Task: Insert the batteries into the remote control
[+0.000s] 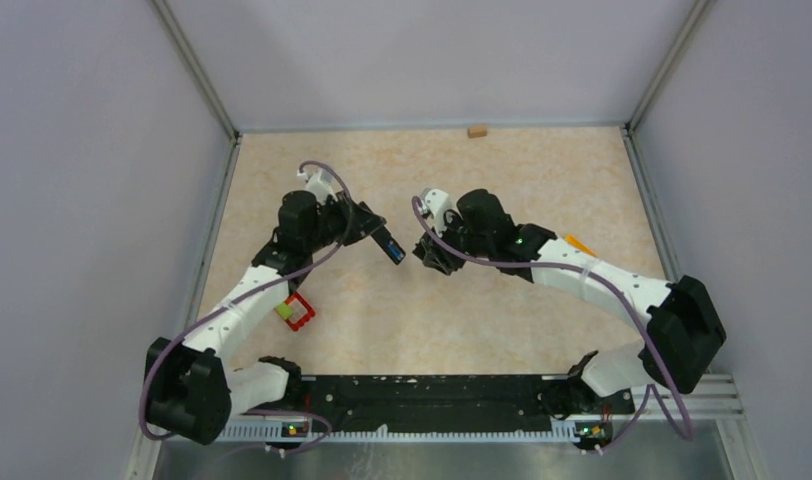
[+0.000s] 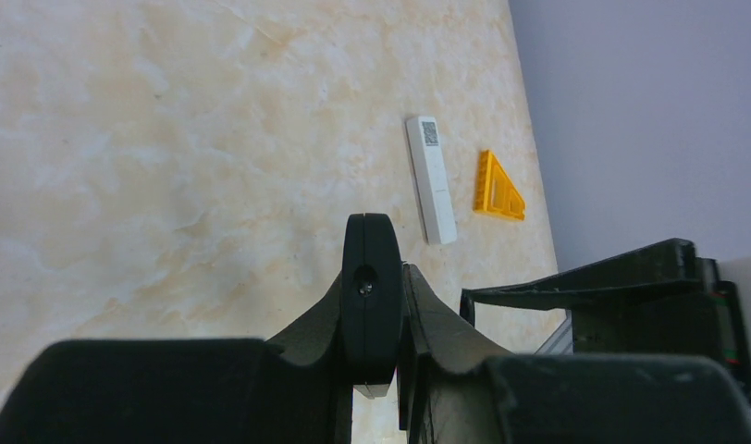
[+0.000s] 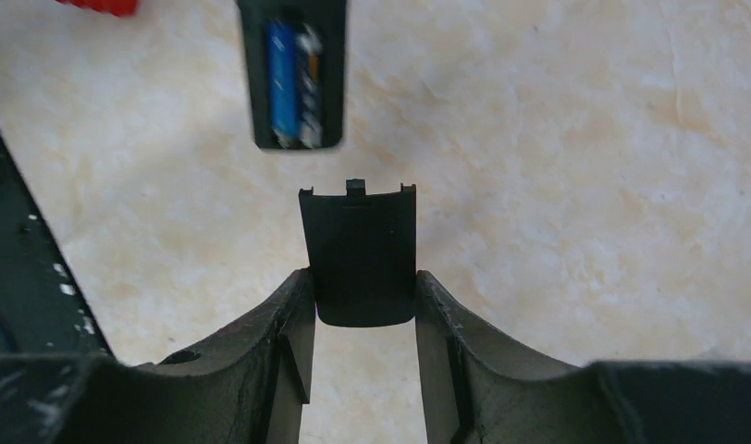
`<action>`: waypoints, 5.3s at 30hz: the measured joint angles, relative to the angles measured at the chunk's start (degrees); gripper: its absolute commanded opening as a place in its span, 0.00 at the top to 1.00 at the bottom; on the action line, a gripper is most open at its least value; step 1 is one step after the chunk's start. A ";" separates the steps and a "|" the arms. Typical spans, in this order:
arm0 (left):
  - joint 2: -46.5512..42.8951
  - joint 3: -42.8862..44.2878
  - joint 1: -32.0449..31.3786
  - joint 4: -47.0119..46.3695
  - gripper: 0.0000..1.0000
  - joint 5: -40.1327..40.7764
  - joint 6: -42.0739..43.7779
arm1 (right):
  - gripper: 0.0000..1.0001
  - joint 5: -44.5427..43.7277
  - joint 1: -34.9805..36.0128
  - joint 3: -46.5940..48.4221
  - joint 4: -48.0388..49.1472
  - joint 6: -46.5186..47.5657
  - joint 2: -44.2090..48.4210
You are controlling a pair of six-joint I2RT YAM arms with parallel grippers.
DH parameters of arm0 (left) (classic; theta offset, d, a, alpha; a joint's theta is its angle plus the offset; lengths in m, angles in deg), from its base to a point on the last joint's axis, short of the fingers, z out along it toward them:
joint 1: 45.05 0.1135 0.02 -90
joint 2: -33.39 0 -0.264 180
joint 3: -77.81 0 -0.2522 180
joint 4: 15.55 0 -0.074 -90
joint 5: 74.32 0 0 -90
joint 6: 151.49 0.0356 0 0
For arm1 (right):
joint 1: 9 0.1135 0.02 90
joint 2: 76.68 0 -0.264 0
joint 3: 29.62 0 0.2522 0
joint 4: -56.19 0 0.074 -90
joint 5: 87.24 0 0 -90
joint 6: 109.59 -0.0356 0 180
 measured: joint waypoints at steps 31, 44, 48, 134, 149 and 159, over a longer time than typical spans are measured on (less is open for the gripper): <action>-5.38 -6.71 -6.43 -13.64 1.00 3.08 4.70 | 0.60 -2.40 6.32 7.63 -0.09 -10.86 -4.90; -4.81 -6.29 -6.43 -11.76 1.00 2.75 4.57 | 0.60 -2.69 6.32 7.63 1.33 -10.78 -5.01; -4.55 -6.10 -6.43 -11.30 1.00 2.47 4.35 | 0.60 -2.64 6.32 7.72 1.40 -10.78 -5.55; 5.05 0.00 -2.54 -10.73 1.00 -15.98 -12.41 | 0.41 -6.47 6.73 12.79 4.59 -20.41 -12.04; 8.96 3.13 6.12 -13.20 1.00 -24.63 -18.40 | 0.07 -5.97 4.72 3.08 9.14 -25.88 2.23; 9.01 4.24 8.11 -14.38 1.00 -27.04 -24.55 | 0.36 -3.39 0.63 -9.05 28.89 -53.48 7.93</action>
